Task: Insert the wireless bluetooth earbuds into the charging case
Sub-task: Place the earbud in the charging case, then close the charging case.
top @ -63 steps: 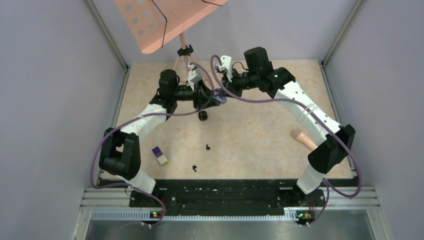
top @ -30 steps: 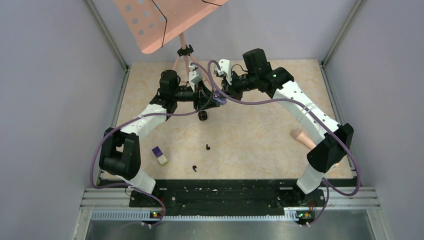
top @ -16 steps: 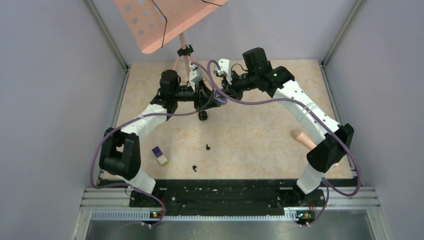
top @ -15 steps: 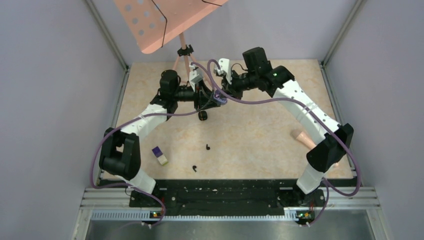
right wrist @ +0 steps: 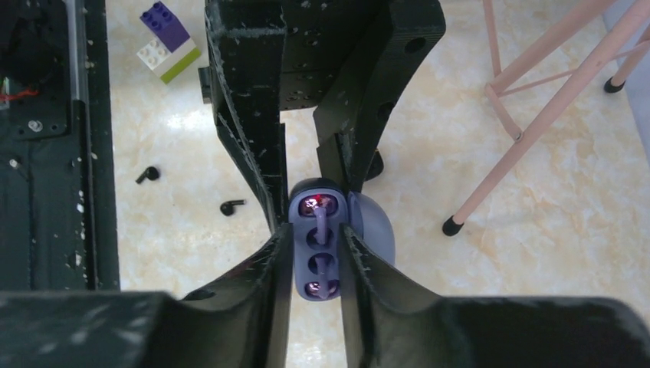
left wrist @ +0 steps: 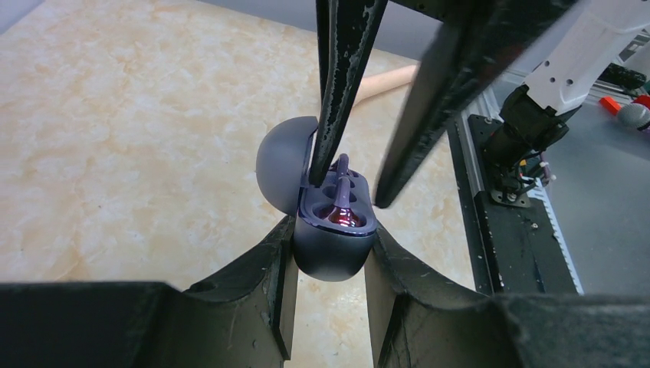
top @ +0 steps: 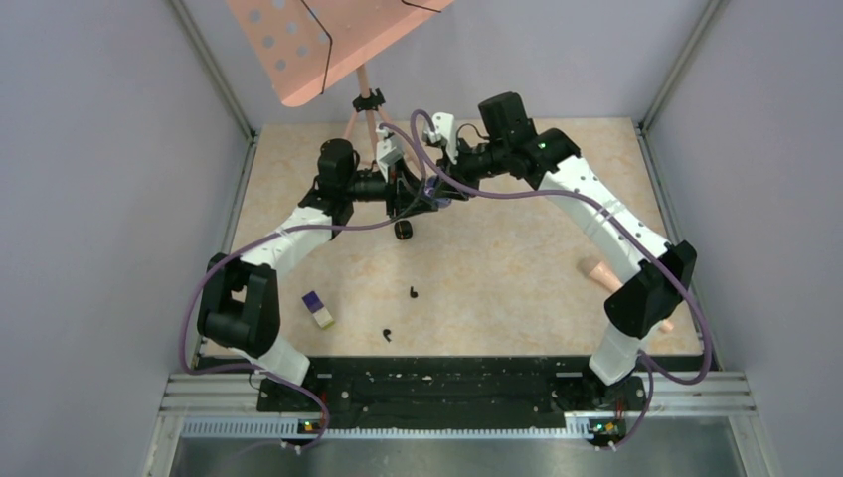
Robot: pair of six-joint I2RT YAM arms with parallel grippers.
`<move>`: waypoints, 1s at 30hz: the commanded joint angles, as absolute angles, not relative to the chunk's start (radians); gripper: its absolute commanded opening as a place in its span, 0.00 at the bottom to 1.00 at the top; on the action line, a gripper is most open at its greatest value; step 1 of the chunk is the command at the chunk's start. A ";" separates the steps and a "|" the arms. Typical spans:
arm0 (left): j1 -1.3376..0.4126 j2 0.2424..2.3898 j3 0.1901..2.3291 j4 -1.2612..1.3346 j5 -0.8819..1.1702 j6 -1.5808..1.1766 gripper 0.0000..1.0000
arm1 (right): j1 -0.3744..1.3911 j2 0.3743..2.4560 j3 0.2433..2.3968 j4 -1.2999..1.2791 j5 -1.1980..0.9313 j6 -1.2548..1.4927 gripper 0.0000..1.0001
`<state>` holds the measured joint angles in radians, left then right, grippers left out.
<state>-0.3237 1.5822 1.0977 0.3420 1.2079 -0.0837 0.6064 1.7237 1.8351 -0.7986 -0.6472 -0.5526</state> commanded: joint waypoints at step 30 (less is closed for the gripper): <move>-0.327 1.636 1.095 0.577 1.114 -0.273 0.00 | 0.543 1.636 1.762 -0.727 -0.760 -0.455 0.77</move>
